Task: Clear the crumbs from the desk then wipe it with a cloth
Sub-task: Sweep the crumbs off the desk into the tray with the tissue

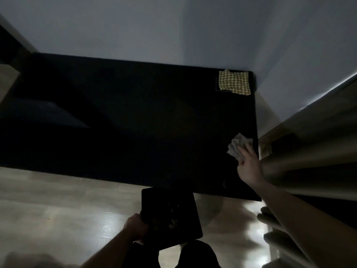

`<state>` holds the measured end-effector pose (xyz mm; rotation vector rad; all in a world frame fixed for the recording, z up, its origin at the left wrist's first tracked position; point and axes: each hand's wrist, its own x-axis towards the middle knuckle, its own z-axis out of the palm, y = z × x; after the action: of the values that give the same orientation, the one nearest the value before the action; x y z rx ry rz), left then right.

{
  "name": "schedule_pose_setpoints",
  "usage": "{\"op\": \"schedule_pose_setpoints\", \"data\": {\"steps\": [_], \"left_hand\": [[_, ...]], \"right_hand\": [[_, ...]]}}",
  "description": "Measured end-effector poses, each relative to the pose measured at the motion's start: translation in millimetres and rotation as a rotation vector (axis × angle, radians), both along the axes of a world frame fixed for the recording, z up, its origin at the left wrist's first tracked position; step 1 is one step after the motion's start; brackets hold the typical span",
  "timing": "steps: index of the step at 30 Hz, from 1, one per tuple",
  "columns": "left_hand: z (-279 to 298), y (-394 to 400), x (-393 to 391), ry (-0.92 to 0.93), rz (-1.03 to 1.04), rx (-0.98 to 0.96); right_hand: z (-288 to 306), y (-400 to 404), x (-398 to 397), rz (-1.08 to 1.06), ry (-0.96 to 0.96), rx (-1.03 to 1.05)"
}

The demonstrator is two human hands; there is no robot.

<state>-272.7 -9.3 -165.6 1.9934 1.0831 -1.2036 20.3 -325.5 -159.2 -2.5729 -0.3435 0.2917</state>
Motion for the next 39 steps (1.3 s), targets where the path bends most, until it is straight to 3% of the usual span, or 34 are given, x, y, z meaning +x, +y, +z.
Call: {"op": "schedule_pose_setpoints", "data": {"steps": [6,14,20,24,27,29,33,39], "left_hand": [[4,1,2,0.0,0.025,0.02],[11,2,5,0.007,0.023,0.016],[9,2,7,-0.004,-0.033,0.034],[5,1,5,-0.013,-0.044,0.052],[6,1,5,-0.008,0.0,0.039],[7,3,5,-0.002,0.012,0.016],[8,6,4,0.002,0.059,-0.018],[12,4,7,-0.013,0.039,-0.019]], "right_hand": [[1,45,-101,0.15,-0.08,0.177],[-16,71,-192,0.519,0.278,0.343],[19,52,-101,0.272,0.226,0.433],[15,13,2,0.136,-0.015,0.106],[1,-16,29,0.114,-0.025,-0.151],[-9,-24,23,0.116,-0.064,-0.21],[-13,-10,-22,0.082,-0.215,-0.093],[-13,37,-138,0.19,0.015,0.097]]}}
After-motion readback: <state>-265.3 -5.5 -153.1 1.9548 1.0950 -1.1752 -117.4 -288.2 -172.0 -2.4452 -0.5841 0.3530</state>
